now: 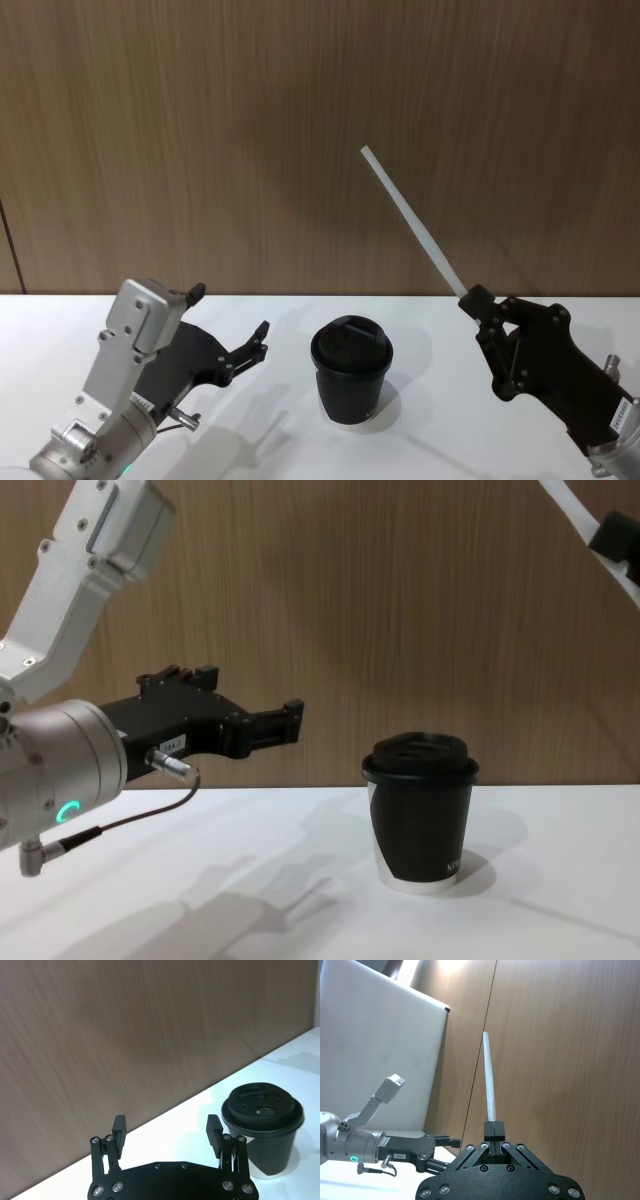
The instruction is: Pick up the straw with one hand, pass it to the other hand, and insert it into the cup.
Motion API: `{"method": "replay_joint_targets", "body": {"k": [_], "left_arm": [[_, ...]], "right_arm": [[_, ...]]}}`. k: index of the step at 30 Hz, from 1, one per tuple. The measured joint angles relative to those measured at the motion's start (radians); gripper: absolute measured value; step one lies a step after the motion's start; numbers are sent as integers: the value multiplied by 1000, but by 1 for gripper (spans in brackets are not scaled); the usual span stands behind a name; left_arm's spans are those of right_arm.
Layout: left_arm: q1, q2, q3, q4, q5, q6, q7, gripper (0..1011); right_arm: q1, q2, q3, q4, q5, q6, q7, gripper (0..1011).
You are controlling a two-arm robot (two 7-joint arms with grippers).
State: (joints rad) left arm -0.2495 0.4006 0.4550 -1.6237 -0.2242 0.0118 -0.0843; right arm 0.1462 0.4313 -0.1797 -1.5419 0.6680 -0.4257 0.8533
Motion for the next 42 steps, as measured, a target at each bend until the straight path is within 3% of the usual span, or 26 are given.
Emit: {"method": "replay_joint_targets", "body": {"k": [16,28,42], "left_arm": [[-52,53,7,22,-81,-1,-218,1003],[-85,98,-10,20,-195,8,-403,1003],[-99,120,-32,-15,-297,24,-498,1003]], "right_arm": [[6,-1,-7,7,13,-3,16,0],[7,-1,-8,8,16,-4,20,0],[8,-1,-9,9,17,-5,21,0]]}}
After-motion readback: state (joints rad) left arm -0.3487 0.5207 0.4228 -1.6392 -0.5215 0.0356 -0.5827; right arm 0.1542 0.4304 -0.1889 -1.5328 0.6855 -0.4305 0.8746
